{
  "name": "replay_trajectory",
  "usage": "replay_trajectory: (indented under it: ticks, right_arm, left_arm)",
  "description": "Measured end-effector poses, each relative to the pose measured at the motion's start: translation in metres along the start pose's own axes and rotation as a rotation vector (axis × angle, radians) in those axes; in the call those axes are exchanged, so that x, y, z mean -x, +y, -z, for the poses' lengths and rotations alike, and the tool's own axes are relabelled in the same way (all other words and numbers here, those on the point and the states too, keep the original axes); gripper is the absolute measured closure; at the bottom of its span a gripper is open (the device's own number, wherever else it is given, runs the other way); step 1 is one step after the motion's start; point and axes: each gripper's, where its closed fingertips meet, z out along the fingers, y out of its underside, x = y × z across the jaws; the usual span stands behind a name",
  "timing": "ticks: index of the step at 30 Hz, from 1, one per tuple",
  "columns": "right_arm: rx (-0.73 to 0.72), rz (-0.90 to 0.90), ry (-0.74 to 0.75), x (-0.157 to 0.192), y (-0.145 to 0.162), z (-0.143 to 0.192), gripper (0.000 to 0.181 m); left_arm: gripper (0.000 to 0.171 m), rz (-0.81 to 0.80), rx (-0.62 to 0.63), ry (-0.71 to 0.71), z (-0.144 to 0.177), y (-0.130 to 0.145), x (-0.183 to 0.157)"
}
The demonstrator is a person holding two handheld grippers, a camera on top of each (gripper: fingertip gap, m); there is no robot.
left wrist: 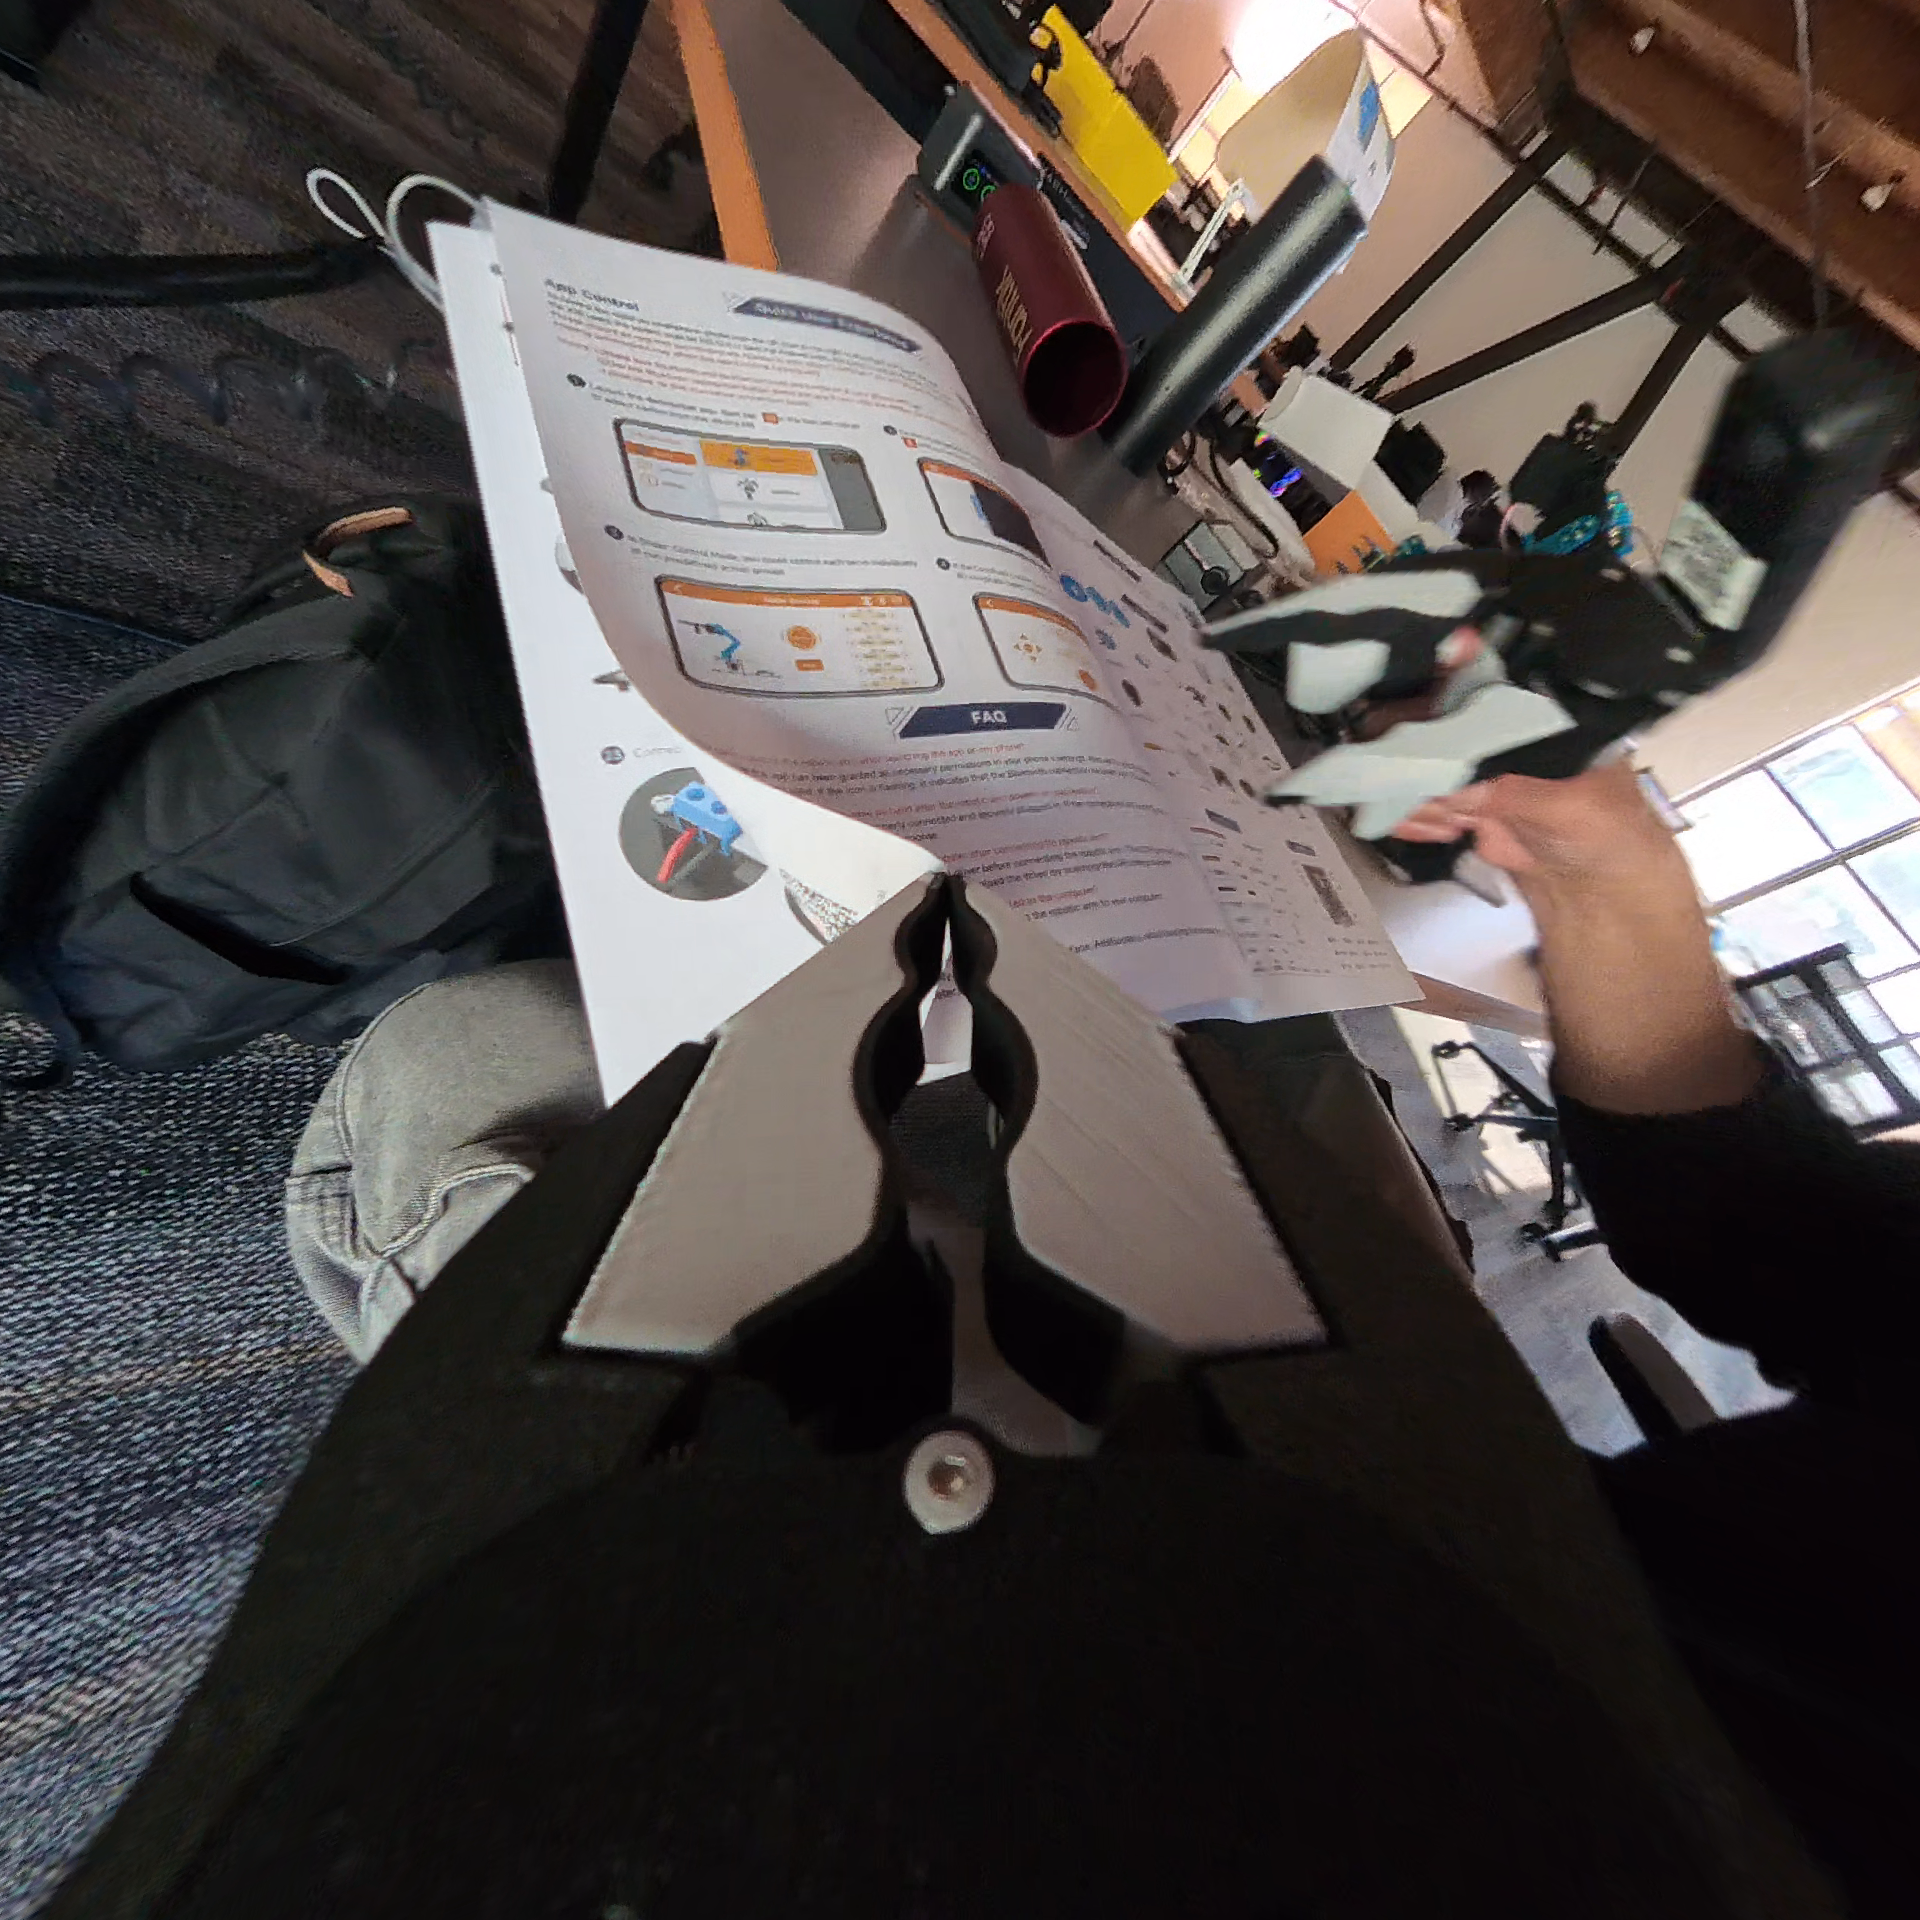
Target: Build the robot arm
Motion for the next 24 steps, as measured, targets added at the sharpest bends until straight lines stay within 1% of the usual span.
replay_trajectory:
  ticks: [1,3,4,6,12,14,16,18,20,21,24]
  right_arm:
    - [0.005,0.024,-0.017,-0.002,-0.009,-0.018,0.108]
    - [0.03,0.056,-0.107,0.004,-0.019,-0.044,0.105]
    - [0.074,0.079,-0.111,0.002,-0.016,-0.054,0.101]
    - [0.146,0.121,-0.119,0.0,-0.006,-0.065,0.099]
    - [0.115,0.099,-0.136,0.0,-0.006,-0.066,0.1]
    - [0.109,0.096,-0.134,0.0,-0.007,-0.066,0.1]
    - [0.093,0.082,-0.121,-0.001,-0.01,-0.063,0.101]
    - [0.011,0.056,-0.089,-0.004,-0.021,-0.046,0.102]
    - [-0.109,0.007,-0.069,-0.005,-0.033,-0.014,0.107]
    - [-0.155,-0.02,-0.06,-0.006,-0.033,0.005,0.107]
    - [-0.216,-0.096,-0.018,-0.009,-0.013,0.056,0.108]
  left_arm:
    - [0.171,0.009,-0.004,0.016,0.0,0.0,0.001]
    - [0.171,0.024,-0.009,0.038,0.001,0.001,0.002]
    - [0.171,0.035,-0.015,0.047,0.002,0.001,0.003]
    - [0.171,0.062,-0.031,0.074,0.004,0.0,0.003]
    - [0.171,0.12,-0.068,0.143,0.011,-0.007,0.002]
    - [0.171,0.131,-0.093,0.193,0.013,-0.015,-0.006]
    - [0.171,0.135,-0.122,0.27,0.015,-0.029,-0.025]
    - [0.171,0.094,-0.143,0.349,0.014,-0.047,-0.052]
    - [0.171,0.016,-0.135,0.417,0.008,-0.063,-0.087]
    - [0.171,-0.027,-0.122,0.449,0.004,-0.069,-0.105]
    - [0.171,-0.152,-0.066,0.563,-0.015,-0.079,-0.168]
